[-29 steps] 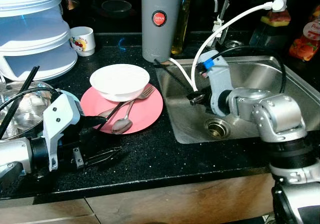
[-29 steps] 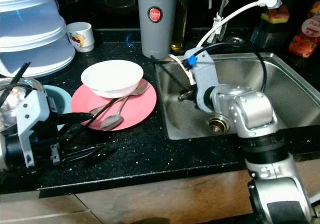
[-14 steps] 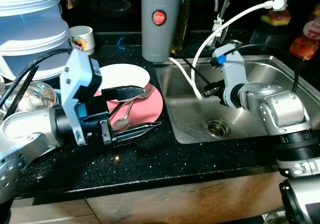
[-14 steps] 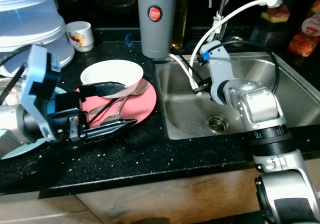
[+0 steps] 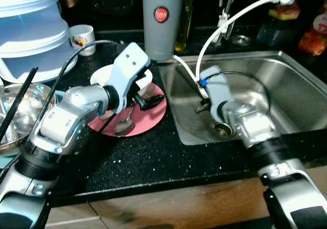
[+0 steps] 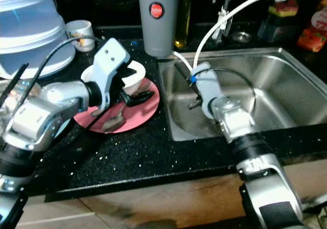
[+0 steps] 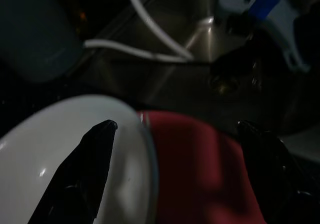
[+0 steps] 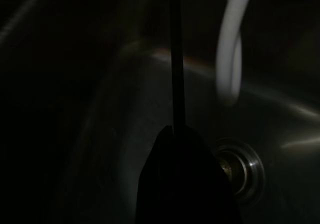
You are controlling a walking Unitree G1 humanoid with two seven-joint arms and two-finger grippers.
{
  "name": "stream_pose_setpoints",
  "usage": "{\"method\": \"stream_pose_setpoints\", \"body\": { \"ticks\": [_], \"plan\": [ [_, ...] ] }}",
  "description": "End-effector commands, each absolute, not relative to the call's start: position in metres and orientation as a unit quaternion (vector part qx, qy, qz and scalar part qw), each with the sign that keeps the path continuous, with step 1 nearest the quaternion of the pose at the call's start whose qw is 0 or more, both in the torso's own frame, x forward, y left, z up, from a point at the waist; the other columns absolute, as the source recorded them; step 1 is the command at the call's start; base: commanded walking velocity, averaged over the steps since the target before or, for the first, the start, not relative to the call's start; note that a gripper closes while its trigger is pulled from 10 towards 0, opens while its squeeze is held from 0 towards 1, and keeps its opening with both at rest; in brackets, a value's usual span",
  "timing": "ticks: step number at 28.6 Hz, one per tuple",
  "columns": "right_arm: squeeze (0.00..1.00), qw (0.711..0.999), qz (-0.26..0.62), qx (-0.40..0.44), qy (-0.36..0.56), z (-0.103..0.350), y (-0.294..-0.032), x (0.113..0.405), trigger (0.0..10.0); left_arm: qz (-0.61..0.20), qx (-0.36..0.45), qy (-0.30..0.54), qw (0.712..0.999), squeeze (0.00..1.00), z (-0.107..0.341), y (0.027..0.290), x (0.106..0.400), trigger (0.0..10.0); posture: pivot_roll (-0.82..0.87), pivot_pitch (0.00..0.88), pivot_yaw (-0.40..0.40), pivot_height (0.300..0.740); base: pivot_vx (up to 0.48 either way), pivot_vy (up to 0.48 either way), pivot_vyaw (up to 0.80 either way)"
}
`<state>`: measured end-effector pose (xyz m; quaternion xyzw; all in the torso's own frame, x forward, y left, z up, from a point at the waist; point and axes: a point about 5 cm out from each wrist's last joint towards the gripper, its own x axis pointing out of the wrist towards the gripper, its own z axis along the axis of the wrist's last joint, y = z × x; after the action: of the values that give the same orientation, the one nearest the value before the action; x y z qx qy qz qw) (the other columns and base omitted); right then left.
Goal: Kitchen organization
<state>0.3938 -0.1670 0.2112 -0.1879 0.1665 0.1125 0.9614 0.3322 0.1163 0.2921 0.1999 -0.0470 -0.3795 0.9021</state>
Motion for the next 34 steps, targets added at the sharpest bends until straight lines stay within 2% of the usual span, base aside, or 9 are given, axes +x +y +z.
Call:
{"method": "stream_pose_setpoints", "body": {
  "ticks": [1,16,17,18,20,21,23,24,34],
  "plan": [
    [0.00,0.963,0.094,-0.204,0.149,0.216,-0.171,0.398,0.0,-0.397,0.204,-0.054,0.893,0.00,0.295,0.111,0.333,10.0,0.03,0.105,0.003,0.740,0.000,0.000,0.00],
    [0.00,0.944,0.106,-0.253,0.183,0.195,-0.163,0.407,0.0,-0.497,0.220,-0.048,0.838,0.00,0.290,0.075,0.333,10.0,0.03,0.099,-0.007,0.740,0.000,0.000,0.00],
    [0.00,0.941,0.102,-0.262,0.189,0.192,-0.164,0.407,1.5,-0.511,0.218,-0.042,0.831,0.00,0.290,0.071,0.332,10.0,0.03,0.095,-0.005,0.740,0.000,0.000,0.00],
    [0.00,0.938,0.095,-0.272,0.192,0.191,-0.168,0.407,4.3,-0.522,0.217,-0.029,0.824,0.00,0.287,0.068,0.331,10.0,0.03,0.101,-0.005,0.740,0.000,0.000,0.00],
    [0.00,0.937,0.090,-0.279,0.192,0.191,-0.170,0.408,4.3,-0.529,0.217,-0.020,0.820,0.00,0.284,0.066,0.331,10.0,0.03,0.101,-0.005,0.740,0.000,0.000,0.00],
    [0.00,0.938,0.086,-0.274,0.193,0.191,-0.172,0.408,7.9,-0.537,0.225,-0.014,0.813,0.00,0.282,0.064,0.330,10.0,0.03,0.090,-0.007,0.740,0.000,0.000,0.00],
    [0.00,0.940,0.081,-0.268,0.193,0.192,-0.176,0.409,8.7,-0.545,0.224,-0.002,0.808,0.00,0.279,0.062,0.329,10.0,0.03,0.111,-0.005,0.740,0.000,0.000,0.00],
    [0.00,0.941,0.073,-0.267,0.193,0.194,-0.180,0.409,10.0,-0.543,0.228,0.004,0.808,0.00,0.279,0.062,0.330,10.0,0.03,0.102,-0.005,0.740,0.000,0.000,0.00],
    [0.00,0.940,0.045,-0.272,0.199,0.198,-0.201,0.410,10.0,-0.544,0.260,0.041,0.797,0.00,0.271,0.066,0.330,10.0,0.03,0.104,-0.011,0.740,0.000,0.000,0.00]
  ]
}}
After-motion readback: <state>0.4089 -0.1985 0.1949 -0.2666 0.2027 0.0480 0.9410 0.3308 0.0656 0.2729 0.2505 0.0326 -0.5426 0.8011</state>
